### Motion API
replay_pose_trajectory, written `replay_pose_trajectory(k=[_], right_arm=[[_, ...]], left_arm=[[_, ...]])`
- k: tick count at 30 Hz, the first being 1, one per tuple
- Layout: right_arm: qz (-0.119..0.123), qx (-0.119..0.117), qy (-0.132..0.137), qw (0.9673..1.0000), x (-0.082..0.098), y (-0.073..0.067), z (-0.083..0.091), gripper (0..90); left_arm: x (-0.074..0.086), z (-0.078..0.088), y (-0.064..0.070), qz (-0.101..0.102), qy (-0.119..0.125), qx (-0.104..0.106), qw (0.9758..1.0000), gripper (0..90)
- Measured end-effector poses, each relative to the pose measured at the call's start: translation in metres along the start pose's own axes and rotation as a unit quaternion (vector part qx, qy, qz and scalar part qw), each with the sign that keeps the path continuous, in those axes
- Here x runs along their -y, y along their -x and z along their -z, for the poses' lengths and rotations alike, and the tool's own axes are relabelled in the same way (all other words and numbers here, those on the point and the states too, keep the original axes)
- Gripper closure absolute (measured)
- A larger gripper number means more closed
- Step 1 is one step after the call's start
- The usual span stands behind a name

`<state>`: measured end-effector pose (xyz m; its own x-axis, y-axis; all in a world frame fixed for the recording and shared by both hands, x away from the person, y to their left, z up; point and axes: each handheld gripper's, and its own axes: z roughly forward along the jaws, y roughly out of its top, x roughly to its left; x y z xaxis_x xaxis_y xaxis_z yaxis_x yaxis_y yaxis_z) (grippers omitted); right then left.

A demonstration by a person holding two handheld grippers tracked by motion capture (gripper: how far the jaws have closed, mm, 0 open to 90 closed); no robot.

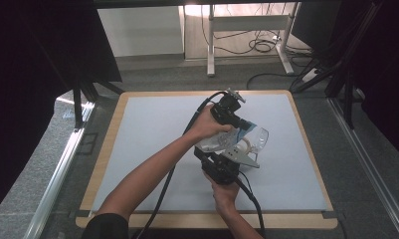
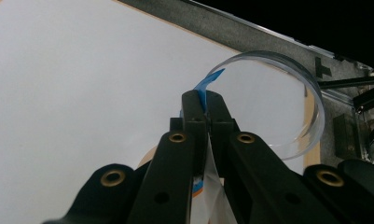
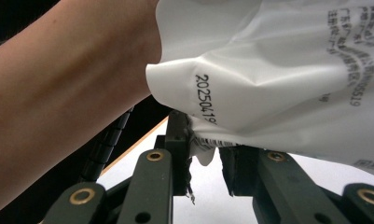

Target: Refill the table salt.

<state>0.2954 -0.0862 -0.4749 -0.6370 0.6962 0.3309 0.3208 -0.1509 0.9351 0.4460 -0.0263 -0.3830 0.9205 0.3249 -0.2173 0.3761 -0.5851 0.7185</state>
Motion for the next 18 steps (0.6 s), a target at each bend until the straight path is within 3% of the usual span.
replay_pose_trajectory(k=[18], right_arm=[[0.002, -0.002, -0.002, 1.0, -0.0014, 0.0003, -0.0005, 74.7]], left_arm=[[0.0001, -0.0007, 0.0005, -0.001, -0.002, 0.0, 1.0, 89.9]])
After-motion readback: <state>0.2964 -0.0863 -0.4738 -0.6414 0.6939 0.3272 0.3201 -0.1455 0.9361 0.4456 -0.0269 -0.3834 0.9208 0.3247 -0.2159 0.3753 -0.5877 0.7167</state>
